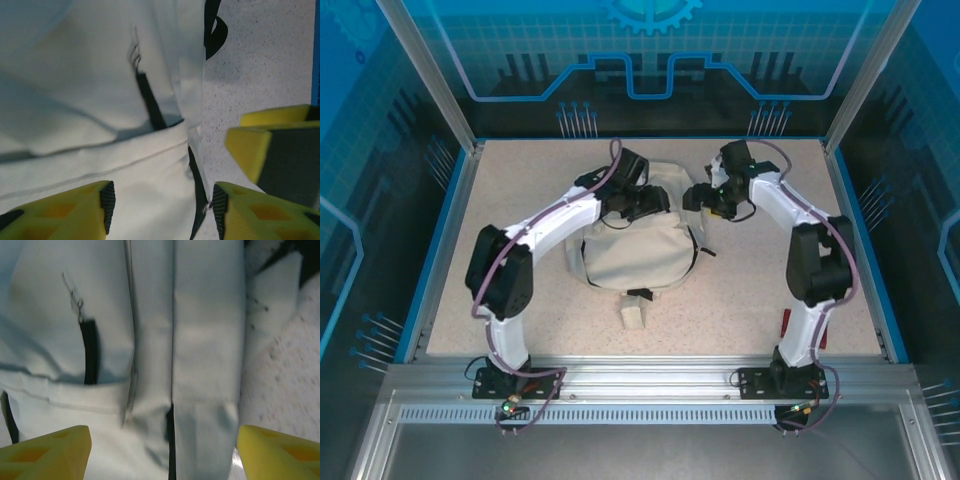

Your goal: Pack the student bag

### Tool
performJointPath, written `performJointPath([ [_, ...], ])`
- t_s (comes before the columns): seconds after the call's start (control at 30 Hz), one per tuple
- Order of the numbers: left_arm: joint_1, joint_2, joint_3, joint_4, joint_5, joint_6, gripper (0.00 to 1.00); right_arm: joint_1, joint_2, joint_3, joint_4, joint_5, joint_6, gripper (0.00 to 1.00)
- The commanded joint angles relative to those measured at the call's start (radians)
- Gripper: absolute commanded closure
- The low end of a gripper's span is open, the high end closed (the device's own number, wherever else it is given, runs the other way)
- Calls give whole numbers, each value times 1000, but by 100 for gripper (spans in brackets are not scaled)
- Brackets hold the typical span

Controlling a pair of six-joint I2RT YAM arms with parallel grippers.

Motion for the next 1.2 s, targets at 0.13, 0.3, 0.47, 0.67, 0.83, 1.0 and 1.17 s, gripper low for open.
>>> performJointPath([
  [0.13,-5,168,169,-49,-44,6,51,-19,196,173,2,-17,-17,24],
  [0.3,-5,213,217,-63,-67,5,54,-11,250,196,-39,-6,-28,25],
  [0.47,-4,232,224,-73,-64,8,55,18,240,123,-40,-57,-37,37],
  [0.67,-4,230,218,-98,-70,21,54,52,166,-9,20,-135,-25,62],
  [0.83,-3,238,203,-102,-65,33,54,62,82,-114,67,-138,-3,62],
  [1.0,-5,256,225,-168,-96,22,55,66,43,-134,74,-99,13,61],
  [1.17,-11,275,241,-198,-86,18,59,73,20,-145,84,-76,32,59],
])
